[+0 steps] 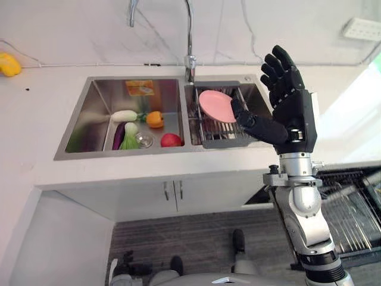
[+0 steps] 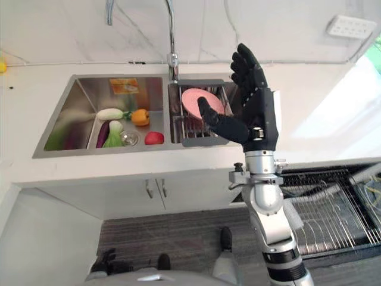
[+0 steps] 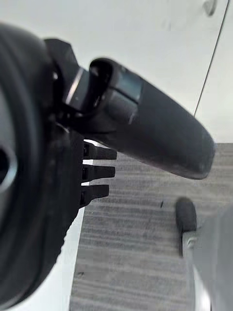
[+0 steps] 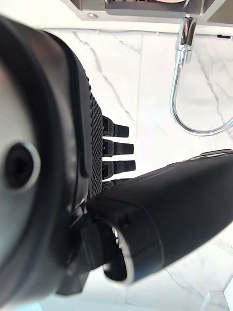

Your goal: Place the dishes in the dishwasher.

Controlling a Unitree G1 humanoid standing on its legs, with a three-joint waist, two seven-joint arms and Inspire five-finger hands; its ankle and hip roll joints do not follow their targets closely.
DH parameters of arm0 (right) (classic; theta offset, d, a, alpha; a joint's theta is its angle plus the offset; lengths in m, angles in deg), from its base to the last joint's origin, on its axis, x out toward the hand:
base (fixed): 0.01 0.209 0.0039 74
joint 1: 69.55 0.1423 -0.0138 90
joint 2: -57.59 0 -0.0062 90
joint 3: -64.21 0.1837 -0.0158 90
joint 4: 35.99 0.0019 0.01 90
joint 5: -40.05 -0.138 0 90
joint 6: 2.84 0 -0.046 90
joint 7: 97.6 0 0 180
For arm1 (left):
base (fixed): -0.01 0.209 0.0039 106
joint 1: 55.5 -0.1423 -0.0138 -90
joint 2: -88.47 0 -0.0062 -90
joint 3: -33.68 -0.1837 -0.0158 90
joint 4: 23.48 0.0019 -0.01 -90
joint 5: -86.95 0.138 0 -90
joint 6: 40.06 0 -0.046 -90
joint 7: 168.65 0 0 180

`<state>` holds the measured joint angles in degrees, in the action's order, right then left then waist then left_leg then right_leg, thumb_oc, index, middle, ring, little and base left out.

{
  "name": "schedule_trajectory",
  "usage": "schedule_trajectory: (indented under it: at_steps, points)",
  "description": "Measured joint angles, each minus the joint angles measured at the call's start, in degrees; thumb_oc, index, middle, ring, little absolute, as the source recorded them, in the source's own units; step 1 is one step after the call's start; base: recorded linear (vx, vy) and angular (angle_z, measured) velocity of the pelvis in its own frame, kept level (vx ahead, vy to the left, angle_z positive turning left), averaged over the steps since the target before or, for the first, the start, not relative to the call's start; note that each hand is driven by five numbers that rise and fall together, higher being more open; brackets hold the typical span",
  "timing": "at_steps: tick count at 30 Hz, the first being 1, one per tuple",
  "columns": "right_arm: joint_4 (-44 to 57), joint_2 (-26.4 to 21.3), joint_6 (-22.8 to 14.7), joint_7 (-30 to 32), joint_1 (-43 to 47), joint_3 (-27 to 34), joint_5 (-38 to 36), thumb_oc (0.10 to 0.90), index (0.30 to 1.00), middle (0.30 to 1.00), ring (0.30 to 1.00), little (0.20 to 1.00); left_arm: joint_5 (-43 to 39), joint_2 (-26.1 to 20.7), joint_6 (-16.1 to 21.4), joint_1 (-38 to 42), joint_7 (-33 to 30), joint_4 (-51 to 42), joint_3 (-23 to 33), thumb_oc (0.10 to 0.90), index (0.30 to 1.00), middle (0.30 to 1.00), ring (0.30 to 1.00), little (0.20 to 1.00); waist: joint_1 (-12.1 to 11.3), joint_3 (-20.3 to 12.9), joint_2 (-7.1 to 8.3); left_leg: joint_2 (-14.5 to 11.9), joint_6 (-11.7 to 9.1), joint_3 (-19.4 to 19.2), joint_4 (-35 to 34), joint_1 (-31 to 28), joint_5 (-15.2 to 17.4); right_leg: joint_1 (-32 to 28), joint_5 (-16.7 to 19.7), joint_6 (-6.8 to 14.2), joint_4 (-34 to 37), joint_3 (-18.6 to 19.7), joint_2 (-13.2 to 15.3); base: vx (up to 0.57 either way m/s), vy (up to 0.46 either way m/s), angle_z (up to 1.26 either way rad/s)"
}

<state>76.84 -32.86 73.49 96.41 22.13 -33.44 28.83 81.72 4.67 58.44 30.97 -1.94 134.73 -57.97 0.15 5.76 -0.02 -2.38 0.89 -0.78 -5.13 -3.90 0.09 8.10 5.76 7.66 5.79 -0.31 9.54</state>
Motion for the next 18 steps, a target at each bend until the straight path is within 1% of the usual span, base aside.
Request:
schedule_trajectory:
  at_steps: [1,2,3,4,5,6,7,8,9,10,11,12,13,14,15,16,17,18]
  points:
    - [0.0,0.0,0.0,0.0,0.0,0.0,0.0,0.8,0.9,0.9,0.9,0.9,0.0,0.0,0.0,0.0,0.0,0.0,0.0,0.8,0.9,0.9,0.9,0.9,0.0,0.0,0.0,0.0,0.0,0.0,0.0,0.0,0.0,0.0,0.0,0.0,0.0,0.0,0.0,0.07,-0.128,0.89]
    - [-0.22,0.18,0.59,-0.25,-0.43,-0.07,0.0,0.8,0.9,0.9,0.9,0.9,0.0,-0.38,0.29,-0.38,0.16,-0.81,0.3,0.8,0.9,0.9,0.9,0.9,0.13,-0.84,2.11,0.65,-1.81,0.29,-0.11,-1.49,-0.26,-1.14,-0.62,-0.8,-0.77,-1.18,-0.38,0.06,-0.128,0.31]
    - [-0.22,0.18,0.59,-0.25,-0.43,-0.07,0.0,0.8,0.9,0.9,0.9,0.9,0.0,-0.38,0.29,-0.38,0.16,-0.81,0.3,0.8,0.9,0.9,0.9,0.9,0.13,-0.84,2.11,0.65,-1.81,0.29,-0.11,-1.49,-0.26,-1.14,-0.62,-0.8,-0.77,-1.18,-0.38,0.13,-0.238,0.32]
    - [-1.69,-0.4,1.27,-0.87,-0.08,-0.25,0.5,0.8,0.9,0.9,0.9,0.9,-0.31,-0.33,0.24,-1.44,0.23,-1.59,1.14,0.8,0.9,0.9,0.9,0.9,-1.27,-2.4,2.48,-0.65,-4.74,0.32,-0.06,-2.33,0.83,-1.32,3.57,-1.08,-1.41,-1.64,-1.57,0.16,-0.263,0.02]
    - [-2.95,-2.01,2.34,-0.83,-0.12,-0.13,1.01,0.8,0.9,0.9,0.9,0.9,-1.12,1.56,0.21,-2.33,-0.07,-1.57,2.86,0.8,0.9,0.9,0.9,0.9,-1.67,-3.24,-0.14,-3.84,-6.28,0.25,-0.03,-2.42,1.6,-2.86,4.01,-1.85,0.27,-4.04,-4.39,0.24,-0.412,0.06]
    - [-3.57,-4.6,3.71,-0.89,-0.18,0.03,1.01,0.8,0.9,0.9,0.9,0.9,-1.25,2.52,0.22,-3.24,-0.21,-1.44,2.98,0.8,0.9,0.9,0.9,0.9,-1.73,-3.23,-1.8,-6.49,-7.42,0.79,0.1,-3.0,2.38,-3.82,4.75,-3.24,0.01,-5.3,-6.89,0.18,-0.302,0.06]
    - [-3.57,-4.6,3.71,-0.89,-0.18,0.03,1.01,0.8,0.9,0.9,0.9,0.9,-1.25,2.52,0.22,-3.24,-0.21,-1.44,2.98,0.8,0.9,0.9,0.9,0.9,-1.73,-3.23,-1.8,-6.49,-7.42,0.79,0.1,-3.0,2.38,-3.82,4.75,-3.24,0.01,-5.3,-6.89,0.11,-0.255,0.46]
    - [-3.58,-7.76,5.41,-1.09,-0.71,0.37,1.15,0.8,0.9,0.9,0.9,0.9,-1.36,2.96,0.3,-4.08,0.23,-0.22,3.1,0.8,0.9,0.9,0.9,0.9,-0.76,-3.45,-2.95,-9.38,-7.72,1.2,1.23,-3.16,2.52,-5.29,3.38,-5.37,0.23,-6.97,-9.75,0.02,-0.106,0.42]
    - [-3.58,-7.76,5.41,-1.09,-0.71,0.37,1.15,0.8,0.9,0.9,0.9,0.9,-1.36,2.96,0.3,-4.08,0.23,-0.22,3.1,0.8,0.9,0.9,0.9,0.9,-0.76,-3.45,-2.95,-9.38,-7.72,1.2,1.23,-3.16,2.52,-5.29,3.38,-5.37,0.23,-6.97,-9.75,0.04,-0.174,0.53]
    - [-3.33,-9.87,5.96,-1.64,-0.63,0.53,2.13,0.8,0.9,0.9,0.9,0.9,-1.56,2.5,0.21,-4.12,0.27,1.42,3.07,0.8,0.9,0.9,0.9,0.9,-1.24,-3.42,-2.3,-10.72,-9.49,-1.32,4.26,-1.83,1.42,-5.36,2.51,-6.98,0.2,-7.57,-11.33,0.06,-0.241,0.07]
    - [-3.05,-10.46,6.02,-2.34,-0.59,0.53,2.29,0.8,0.9,0.9,0.9,0.9,-2.51,2.09,0.68,-4.1,-0.04,1.78,3.48,0.8,0.9,0.9,0.9,0.9,-1.87,-3.46,-1.57,-11.33,-10.24,-2.88,7.68,0.21,0.9,-5.34,2.17,-7.66,0.04,-7.61,-11.73,0.1,-0.292,0.27]
    - [-2.34,-10.79,6.29,-2.94,-0.76,0.95,2.48,0.8,0.9,0.9,0.9,0.9,-2.62,2.21,1.28,-3.2,-0.07,2.02,5.35,0.8,0.9,0.9,0.9,0.9,-2.36,-2.93,-1.37,-11.97,-10.45,-2.71,14.07,3.91,0.76,-5.76,1.75,-10.08,-0.08,-8.67,-12.5,0.07,-0.224,0.16]
    - [-2.34,-10.79,6.29,-2.94,-0.76,0.95,2.48,0.8,0.9,0.9,0.9,0.9,-2.62,2.21,1.28,-3.2,-0.07,2.02,5.35,0.8,0.9,0.9,0.9,0.9,-2.36,-2.93,-1.37,-11.97,-10.45,-2.71,14.07,3.91,0.76,-5.76,1.75,-10.08,-0.08,-8.67,-12.5,0.11,-0.072,0.39]
    - [-2.34,-10.72,8.31,-3.8,-1.49,1.94,2.87,0.8,0.9,0.9,0.9,0.9,-2.92,1.98,1.41,-1.34,-0.17,1.73,6.58,0.8,0.9,0.9,0.9,0.9,-2.9,-1.14,0.06,-10.83,-11.61,-0.61,22.74,8.34,2.94,-7.21,0.98,-11.33,-0.03,-9.3,-12.33,0.12,-0.025,0.22]
    - [-2.47,-10.62,9.53,-4.09,-1.49,1.91,3.68,0.8,0.9,0.9,0.9,0.9,-3.04,1.84,1.24,-0.66,-0.12,1.32,6.74,0.8,0.9,0.9,0.9,0.9,-2.95,-0.84,0.68,-9.66,-11.51,-0.49,22.2,10.07,3.9,-7.3,-0.79,-10.22,0.24,-8.26,-12.26,0.22,-0.015,0.46]
    - [-3.11,-10.63,10.52,-4.36,-1.45,2.28,4.67,0.8,0.9,0.9,0.9,0.9,-3.01,1.8,0.8,-0.25,-0.01,1.37,6.45,0.8,0.9,0.9,0.9,0.9,-2.2,-0.64,-0.08,-9.74,-10.57,-0.69,12.44,9.78,2.87,-6.8,-6.12,-6.12,-1.11,-9.14,-13.06,0.18,0.018,0.27]
    - [-3.16,-10.75,11.08,-4.5,-1.3,2.49,4.65,0.8,0.9,0.9,0.9,0.9,-3.02,1.78,0.88,-0.11,0.01,1.17,6.39,0.8,0.9,0.9,0.9,0.9,-2.35,-0.46,-0.4,-10.12,-9.97,-1.02,8.9,9.39,2.31,-6.22,-7.4,-6.08,-2.32,-9.67,-13.23,0.15,0.054,-0.16]
    - [-3.95,-10.34,16.32,-6.29,-0.06,2.94,5.05,0.8,0.9,0.9,0.9,0.9,-3.11,1.18,0.13,-0.78,-0.52,0.56,6.7,0.8,0.9,0.9,0.9,0.9,-2.94,0.29,0.35,-12.93,-12.66,-0.04,-0.42,6.49,-1.57,-7.5,-3.46,-11.9,-2.73,-9.34,-14.93,0.08,0.051,-0.5]
